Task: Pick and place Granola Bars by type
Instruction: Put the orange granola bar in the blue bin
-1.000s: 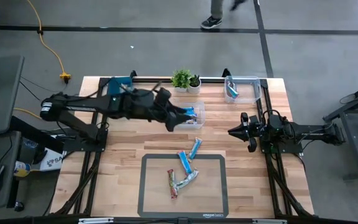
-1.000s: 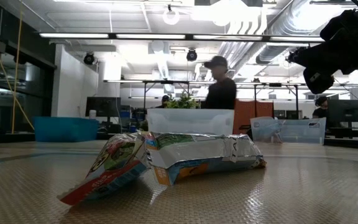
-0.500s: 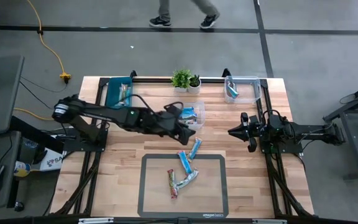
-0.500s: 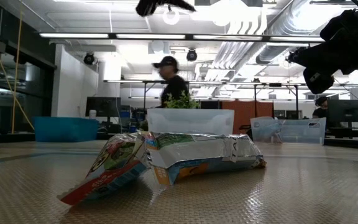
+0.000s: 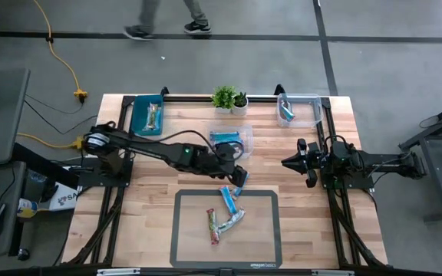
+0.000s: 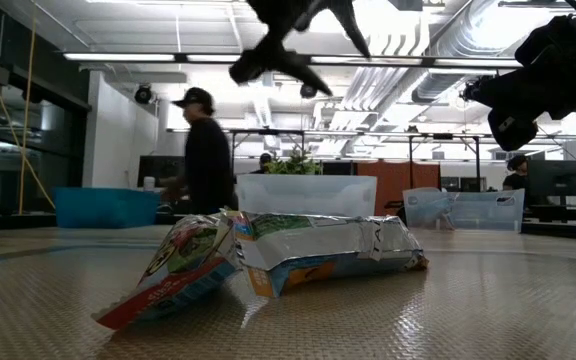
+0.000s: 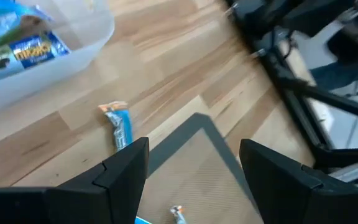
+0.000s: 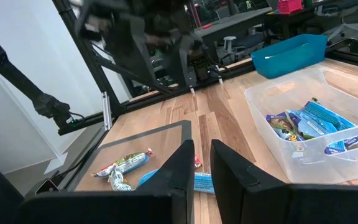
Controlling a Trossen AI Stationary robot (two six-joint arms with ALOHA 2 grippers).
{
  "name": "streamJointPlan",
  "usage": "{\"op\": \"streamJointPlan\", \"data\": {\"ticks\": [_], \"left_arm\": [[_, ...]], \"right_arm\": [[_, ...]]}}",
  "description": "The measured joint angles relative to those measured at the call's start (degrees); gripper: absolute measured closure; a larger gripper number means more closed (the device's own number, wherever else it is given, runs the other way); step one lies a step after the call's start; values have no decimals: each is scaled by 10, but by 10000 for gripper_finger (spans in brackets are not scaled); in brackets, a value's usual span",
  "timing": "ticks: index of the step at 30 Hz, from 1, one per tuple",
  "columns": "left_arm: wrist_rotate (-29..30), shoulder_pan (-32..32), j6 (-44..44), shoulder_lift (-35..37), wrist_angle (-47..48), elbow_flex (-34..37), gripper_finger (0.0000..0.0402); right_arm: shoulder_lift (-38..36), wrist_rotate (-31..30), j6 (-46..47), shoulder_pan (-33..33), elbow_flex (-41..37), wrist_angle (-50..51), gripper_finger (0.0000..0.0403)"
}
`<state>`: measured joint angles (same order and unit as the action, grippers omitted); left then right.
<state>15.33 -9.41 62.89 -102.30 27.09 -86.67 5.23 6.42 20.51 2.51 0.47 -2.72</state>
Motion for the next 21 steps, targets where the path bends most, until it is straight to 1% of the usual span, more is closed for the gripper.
{"op": "streamJointPlan", "data": {"ticks": [8, 13, 21], "left_arm": [[-2, 0, 3, -49, 0, 0, 154], [-1, 1, -10, -73, -1, 0, 154], [1, 1, -23, -109, -1, 0, 154]], "right_arm": [[0, 0, 0, 0, 0, 0, 367], [0, 0, 0, 0, 0, 0, 363], [0, 0, 0, 0, 0, 0, 368]]}}
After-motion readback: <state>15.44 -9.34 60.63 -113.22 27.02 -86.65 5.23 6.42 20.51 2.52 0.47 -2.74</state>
